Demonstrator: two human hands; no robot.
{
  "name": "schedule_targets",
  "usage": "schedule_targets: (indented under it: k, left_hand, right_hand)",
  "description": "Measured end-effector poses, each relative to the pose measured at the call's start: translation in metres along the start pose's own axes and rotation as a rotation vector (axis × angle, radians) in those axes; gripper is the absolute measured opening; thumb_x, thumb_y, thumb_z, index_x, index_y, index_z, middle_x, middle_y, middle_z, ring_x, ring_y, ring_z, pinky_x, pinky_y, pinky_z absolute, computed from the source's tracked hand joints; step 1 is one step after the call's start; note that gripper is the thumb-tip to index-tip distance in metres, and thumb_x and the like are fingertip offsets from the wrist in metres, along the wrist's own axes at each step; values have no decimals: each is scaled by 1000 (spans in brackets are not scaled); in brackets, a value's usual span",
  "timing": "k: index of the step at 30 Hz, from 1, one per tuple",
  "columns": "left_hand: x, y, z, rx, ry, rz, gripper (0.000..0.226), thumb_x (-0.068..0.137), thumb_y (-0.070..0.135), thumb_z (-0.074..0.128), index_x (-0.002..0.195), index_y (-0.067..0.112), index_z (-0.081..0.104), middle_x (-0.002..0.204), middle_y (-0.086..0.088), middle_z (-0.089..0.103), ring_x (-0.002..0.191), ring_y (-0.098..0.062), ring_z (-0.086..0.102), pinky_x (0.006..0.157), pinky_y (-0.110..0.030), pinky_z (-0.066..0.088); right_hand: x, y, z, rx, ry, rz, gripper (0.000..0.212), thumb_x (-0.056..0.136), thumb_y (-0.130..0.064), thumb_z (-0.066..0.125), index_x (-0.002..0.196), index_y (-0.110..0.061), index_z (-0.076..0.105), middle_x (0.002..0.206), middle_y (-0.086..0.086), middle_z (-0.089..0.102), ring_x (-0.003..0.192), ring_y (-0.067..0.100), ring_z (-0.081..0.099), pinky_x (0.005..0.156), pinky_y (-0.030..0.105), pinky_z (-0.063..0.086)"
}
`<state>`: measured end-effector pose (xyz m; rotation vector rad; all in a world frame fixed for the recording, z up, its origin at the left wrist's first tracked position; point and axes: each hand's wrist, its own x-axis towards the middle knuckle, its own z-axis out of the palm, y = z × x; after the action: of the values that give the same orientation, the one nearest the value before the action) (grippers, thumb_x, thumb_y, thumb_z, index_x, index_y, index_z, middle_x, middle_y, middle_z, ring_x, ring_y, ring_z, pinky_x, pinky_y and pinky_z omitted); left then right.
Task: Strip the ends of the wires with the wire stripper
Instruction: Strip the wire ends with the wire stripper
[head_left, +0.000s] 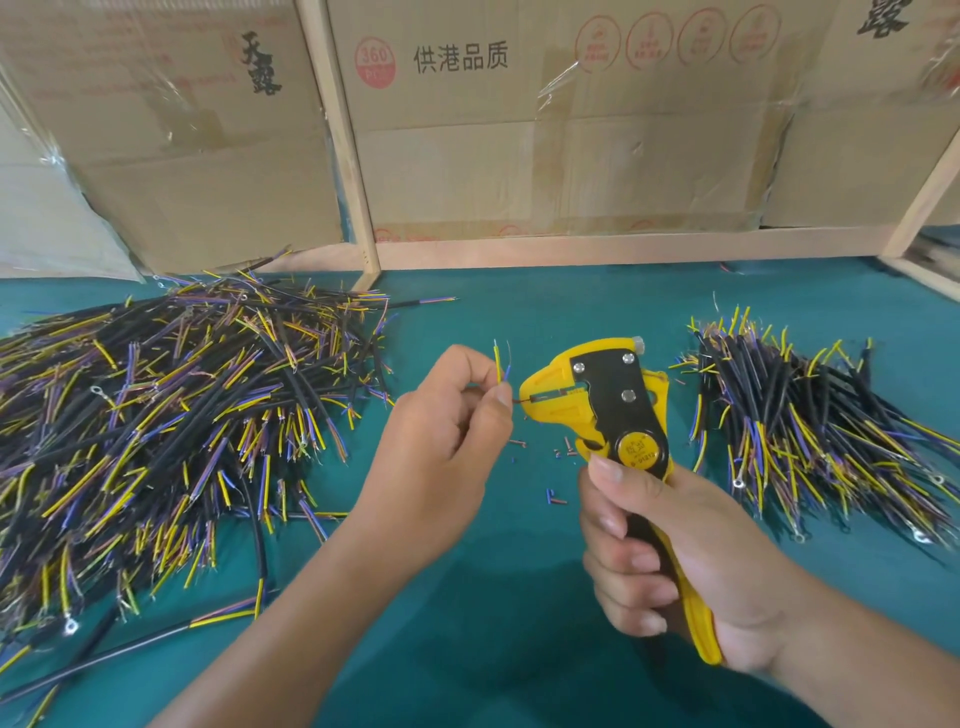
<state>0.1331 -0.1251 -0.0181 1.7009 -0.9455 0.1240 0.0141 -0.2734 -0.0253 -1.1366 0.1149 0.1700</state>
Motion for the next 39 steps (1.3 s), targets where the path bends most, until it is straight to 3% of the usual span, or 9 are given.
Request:
schedule_targets:
  k: [6, 11, 14, 17, 20, 25, 30, 33, 39]
  left_hand:
    - [19, -7, -30, -239, 305, -163, 23, 92, 23, 44, 70, 31, 42, 51, 15, 34, 46, -4, 25, 41, -17, 22]
    - [11, -8, -20, -96, 35, -129, 14, 86, 42, 49, 74, 35, 46, 52, 11, 31, 49, -14, 20, 45, -23, 19]
    - [10, -8, -17, -103, -69, -151, 13, 89, 31, 49, 77, 36, 46, 50, 12, 30, 45, -10, 18, 41, -17, 18]
    - [9, -6, -18, -174, -85, -165, 15, 91, 23, 47, 82, 36, 45, 48, 11, 32, 43, -7, 18, 40, -14, 20]
    - [7, -7, -17, -190, -131, -159, 13, 92, 24, 48, 84, 33, 45, 48, 11, 32, 44, -8, 19, 41, -15, 20]
    - [5, -8, -17, -174, -199, -137, 10, 86, 42, 50, 88, 32, 49, 54, 8, 36, 53, -16, 23, 48, -24, 23]
    - [5, -5, -17, -194, -216, -78, 14, 91, 35, 48, 91, 22, 48, 57, 6, 46, 53, -8, 35, 54, -15, 30]
    - [5, -5, -15, -157, -227, -95, 12, 94, 33, 47, 88, 23, 49, 55, 8, 49, 55, -11, 36, 55, -19, 30]
    - [3, -6, -11, -158, -179, -144, 16, 94, 22, 43, 79, 23, 48, 54, 9, 36, 53, -11, 27, 50, -20, 24]
  right_hand:
    - [6, -22, -20, 144, 149, -128, 38, 80, -37, 72, 61, -17, 46, 51, -2, 28, 35, 11, 27, 38, 22, 33]
    - [15, -10, -32, 153, -34, -83, 35, 79, -35, 82, 75, -10, 57, 62, 6, 41, 50, 22, 43, 54, 39, 46]
    - [19, -1, -34, 121, -78, -64, 37, 76, -34, 86, 86, -5, 64, 72, 13, 50, 65, 31, 53, 70, 50, 52]
    - [16, -2, -35, 92, -108, -60, 34, 83, -32, 81, 95, -4, 65, 79, 15, 52, 72, 33, 54, 78, 49, 53]
    - [14, -3, -33, 80, -95, -52, 32, 85, -31, 77, 97, -3, 65, 79, 16, 52, 73, 33, 54, 78, 48, 53]
    - [11, -6, -28, 48, -120, 8, 29, 86, -29, 71, 96, -3, 64, 78, 17, 52, 72, 33, 53, 77, 49, 53]
    - [9, -6, -26, 7, -122, 28, 30, 86, -29, 70, 96, -2, 64, 79, 17, 52, 73, 33, 53, 77, 47, 52]
    - [9, -7, -25, -1, -118, 31, 30, 85, -29, 70, 96, -2, 63, 78, 18, 52, 72, 33, 53, 77, 47, 52]
    - [9, -6, -26, -11, -144, 36, 30, 86, -30, 70, 95, -2, 64, 77, 17, 53, 71, 33, 54, 77, 48, 52]
